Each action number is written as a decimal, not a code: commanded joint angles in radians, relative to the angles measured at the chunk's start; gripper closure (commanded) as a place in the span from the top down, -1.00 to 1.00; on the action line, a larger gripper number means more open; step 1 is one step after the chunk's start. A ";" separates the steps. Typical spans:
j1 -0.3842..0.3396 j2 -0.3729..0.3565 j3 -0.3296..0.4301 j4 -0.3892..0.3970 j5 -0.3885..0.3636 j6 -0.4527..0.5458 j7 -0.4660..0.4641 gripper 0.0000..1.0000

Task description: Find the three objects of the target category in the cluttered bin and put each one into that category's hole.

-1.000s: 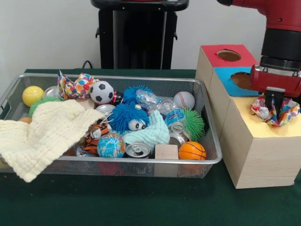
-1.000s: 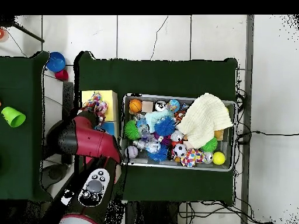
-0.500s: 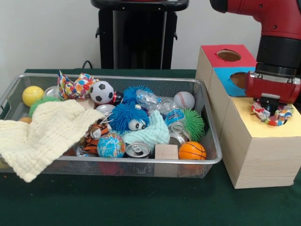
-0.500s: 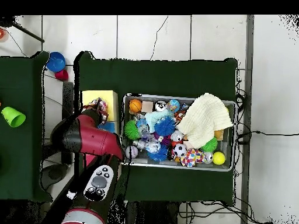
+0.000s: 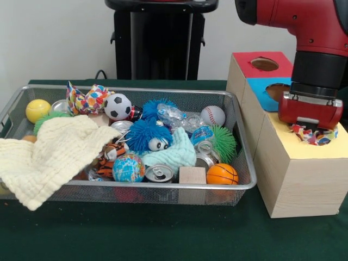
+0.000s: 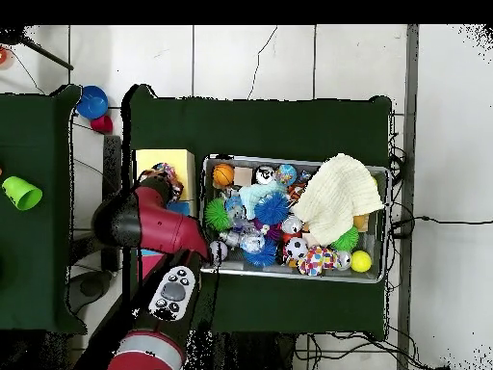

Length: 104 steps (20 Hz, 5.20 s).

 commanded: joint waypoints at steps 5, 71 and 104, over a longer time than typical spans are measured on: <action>-0.100 0.172 0.147 0.088 -0.029 0.008 0.187 -1.00; 0.098 -0.072 -0.134 0.047 -0.046 0.387 0.198 1.00; -0.057 0.029 0.089 0.024 -0.130 -0.014 0.141 -1.00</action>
